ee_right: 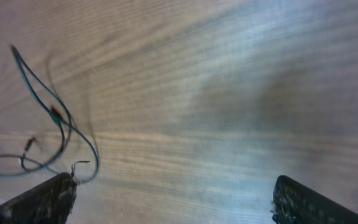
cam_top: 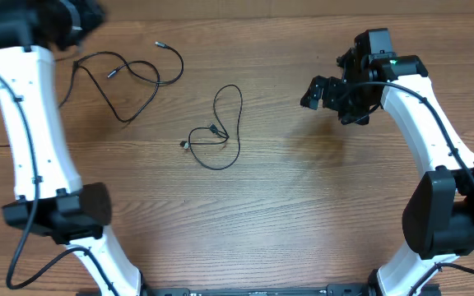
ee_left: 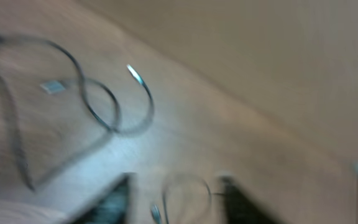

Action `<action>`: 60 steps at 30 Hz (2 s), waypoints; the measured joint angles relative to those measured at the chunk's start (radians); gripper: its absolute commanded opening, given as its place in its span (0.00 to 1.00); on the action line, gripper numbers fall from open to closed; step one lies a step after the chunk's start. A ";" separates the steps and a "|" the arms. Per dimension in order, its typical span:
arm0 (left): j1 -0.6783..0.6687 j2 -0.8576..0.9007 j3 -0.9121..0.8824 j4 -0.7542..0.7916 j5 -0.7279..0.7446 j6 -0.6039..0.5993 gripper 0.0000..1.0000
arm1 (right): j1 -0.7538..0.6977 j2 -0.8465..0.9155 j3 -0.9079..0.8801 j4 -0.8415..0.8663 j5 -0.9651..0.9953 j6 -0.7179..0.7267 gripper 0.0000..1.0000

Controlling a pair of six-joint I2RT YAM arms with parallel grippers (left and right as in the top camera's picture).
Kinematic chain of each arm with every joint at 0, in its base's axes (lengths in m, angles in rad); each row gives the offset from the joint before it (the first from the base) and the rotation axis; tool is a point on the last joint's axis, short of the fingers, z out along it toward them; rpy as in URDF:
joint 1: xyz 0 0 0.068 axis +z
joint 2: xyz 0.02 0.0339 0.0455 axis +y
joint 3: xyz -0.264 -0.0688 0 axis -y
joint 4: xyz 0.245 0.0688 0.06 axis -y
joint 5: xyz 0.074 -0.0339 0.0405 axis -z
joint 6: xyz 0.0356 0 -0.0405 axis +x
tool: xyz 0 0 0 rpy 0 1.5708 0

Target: Untangle cables

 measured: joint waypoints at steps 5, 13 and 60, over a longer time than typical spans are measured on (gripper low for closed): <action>-0.156 0.031 0.000 -0.102 -0.020 0.048 1.00 | -0.010 0.000 0.000 -0.051 0.017 0.000 1.00; -0.366 0.127 0.000 -0.292 -0.058 0.079 1.00 | -0.043 0.000 0.000 -0.070 0.100 0.000 1.00; -0.532 0.529 0.152 -0.387 -0.319 -0.268 0.04 | -0.043 0.000 0.000 -0.064 0.145 -0.001 1.00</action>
